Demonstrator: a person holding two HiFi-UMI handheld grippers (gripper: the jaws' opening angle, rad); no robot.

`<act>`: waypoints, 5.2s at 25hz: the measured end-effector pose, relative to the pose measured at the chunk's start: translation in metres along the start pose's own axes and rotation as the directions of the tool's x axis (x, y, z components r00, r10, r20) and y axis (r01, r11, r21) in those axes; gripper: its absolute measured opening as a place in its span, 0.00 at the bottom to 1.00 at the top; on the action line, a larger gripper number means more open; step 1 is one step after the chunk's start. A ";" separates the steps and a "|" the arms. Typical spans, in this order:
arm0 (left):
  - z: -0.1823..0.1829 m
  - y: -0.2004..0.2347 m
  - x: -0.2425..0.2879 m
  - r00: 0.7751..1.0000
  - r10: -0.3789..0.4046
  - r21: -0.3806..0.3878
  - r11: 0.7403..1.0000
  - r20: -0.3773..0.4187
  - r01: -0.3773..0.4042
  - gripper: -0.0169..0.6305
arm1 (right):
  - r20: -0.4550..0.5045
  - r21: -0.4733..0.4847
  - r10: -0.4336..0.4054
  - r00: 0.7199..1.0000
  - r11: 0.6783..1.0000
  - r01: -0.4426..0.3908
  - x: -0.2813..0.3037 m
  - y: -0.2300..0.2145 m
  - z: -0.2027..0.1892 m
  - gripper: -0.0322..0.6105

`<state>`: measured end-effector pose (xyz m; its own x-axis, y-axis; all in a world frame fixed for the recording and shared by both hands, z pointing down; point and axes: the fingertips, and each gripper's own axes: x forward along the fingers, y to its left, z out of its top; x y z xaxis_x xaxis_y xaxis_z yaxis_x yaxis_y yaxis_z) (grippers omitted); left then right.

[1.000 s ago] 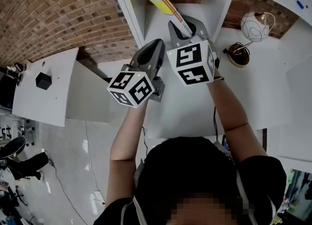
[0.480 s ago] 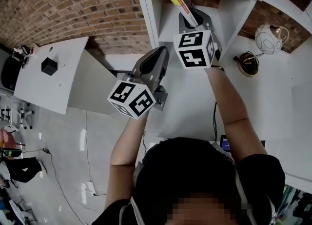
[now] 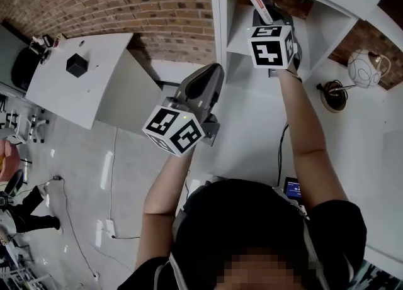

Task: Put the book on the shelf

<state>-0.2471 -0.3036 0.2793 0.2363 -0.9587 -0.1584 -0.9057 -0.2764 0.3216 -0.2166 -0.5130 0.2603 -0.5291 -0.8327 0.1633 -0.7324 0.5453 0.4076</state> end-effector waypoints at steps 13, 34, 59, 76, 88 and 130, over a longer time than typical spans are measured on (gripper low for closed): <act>0.000 0.002 -0.009 0.999 0.035 0.006 0.999 0.006 -0.035 0.02 | 0.021 0.007 0.059 0.998 0.998 -0.059 0.001 0.010 0.002 0.25; -0.014 -0.009 0.025 0.999 0.005 0.032 0.999 -0.053 -0.003 0.02 | -0.036 -0.113 0.028 0.999 0.993 -0.032 -0.041 -0.004 -0.048 0.45; -0.045 -0.039 0.050 0.988 -0.095 0.059 0.993 -0.118 0.103 0.02 | 0.014 0.147 0.077 0.997 0.986 -0.078 -0.137 0.006 -0.072 0.37; -0.089 -0.062 0.029 0.981 -0.096 0.065 0.992 -0.166 0.108 0.02 | -0.065 0.316 0.052 0.997 0.948 -0.029 -0.192 0.012 -0.138 0.28; -0.114 -0.058 0.004 0.978 -0.072 0.045 0.996 -0.198 0.083 0.02 | -0.067 0.378 -0.024 0.997 0.925 0.047 -0.221 0.009 -0.157 0.08; -0.169 -0.058 -0.050 0.952 -0.033 0.026 0.999 -0.303 0.043 0.02 | -0.130 0.455 0.121 0.984 0.889 -0.049 -0.250 0.075 -0.203 0.05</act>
<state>-0.1472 -0.2513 0.4268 0.3619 -0.9242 0.1218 -0.9035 -0.3156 0.2899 -0.0523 -0.2838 0.4323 -0.5538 -0.7659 0.3267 -0.8201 0.5696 -0.0548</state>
